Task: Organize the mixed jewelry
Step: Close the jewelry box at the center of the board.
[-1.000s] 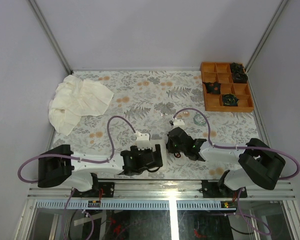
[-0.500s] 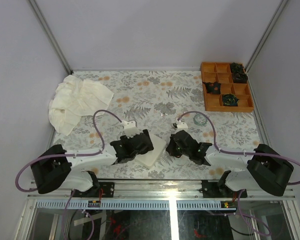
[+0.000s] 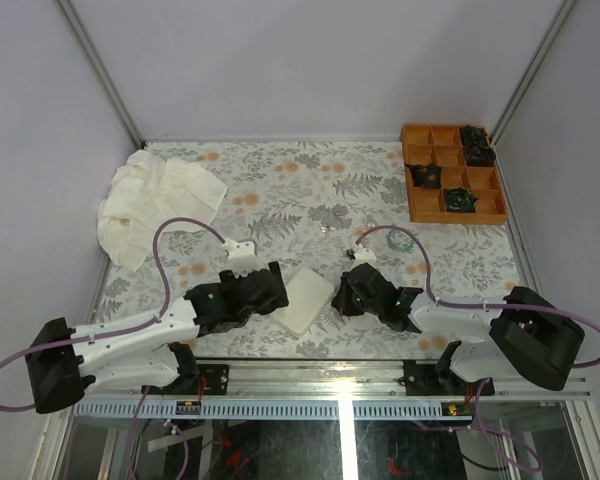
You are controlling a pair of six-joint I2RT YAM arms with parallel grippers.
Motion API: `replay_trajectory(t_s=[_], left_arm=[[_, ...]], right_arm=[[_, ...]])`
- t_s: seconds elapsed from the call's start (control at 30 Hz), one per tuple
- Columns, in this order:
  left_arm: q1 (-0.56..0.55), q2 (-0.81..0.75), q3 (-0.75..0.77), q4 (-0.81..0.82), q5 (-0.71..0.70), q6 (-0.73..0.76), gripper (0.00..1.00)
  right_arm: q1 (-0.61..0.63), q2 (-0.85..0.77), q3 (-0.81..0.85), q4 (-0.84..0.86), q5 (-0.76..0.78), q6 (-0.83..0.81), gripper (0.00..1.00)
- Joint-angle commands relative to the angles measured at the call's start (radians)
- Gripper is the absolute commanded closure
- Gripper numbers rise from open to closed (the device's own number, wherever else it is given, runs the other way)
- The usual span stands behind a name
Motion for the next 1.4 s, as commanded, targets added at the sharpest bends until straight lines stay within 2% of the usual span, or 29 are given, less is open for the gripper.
replay_trajectory(t_s=[0.0, 0.17, 0.4, 0.6, 0.83, 1.07, 1.37], left_arm=[[-0.165, -0.073, 0.089, -0.109, -0.006, -0.068, 0.15], [-0.351, 0.029, 0.155, -0.15, -0.037, -0.102, 0.1], [-0.374, 0.208, 0.199, -0.128, -0.058, -0.045, 0.08], [-0.362, 0.319, 0.241, -0.032, -0.102, 0.089, 0.06], [-0.251, 0.336, 0.18, 0.112, -0.001, 0.216, 0.05], [-0.167, 0.342, 0.073, 0.186, 0.116, 0.211, 0.1], [-0.163, 0.402, -0.014, 0.281, 0.189, 0.187, 0.15]], right_arm=[[0.007, 0.029, 0.03, 0.056, -0.005, 0.008, 1.0], [0.007, 0.033, 0.049, 0.05, -0.008, 0.004, 1.0], [0.007, 0.043, 0.06, 0.05, -0.019, 0.006, 1.0], [0.008, 0.034, 0.062, 0.041, -0.02, 0.003, 1.0], [0.007, 0.027, 0.06, 0.036, -0.026, -0.001, 1.0], [0.007, 0.027, 0.05, 0.043, -0.028, -0.004, 1.0], [0.005, 0.036, 0.089, -0.021, 0.012, -0.055, 1.0]])
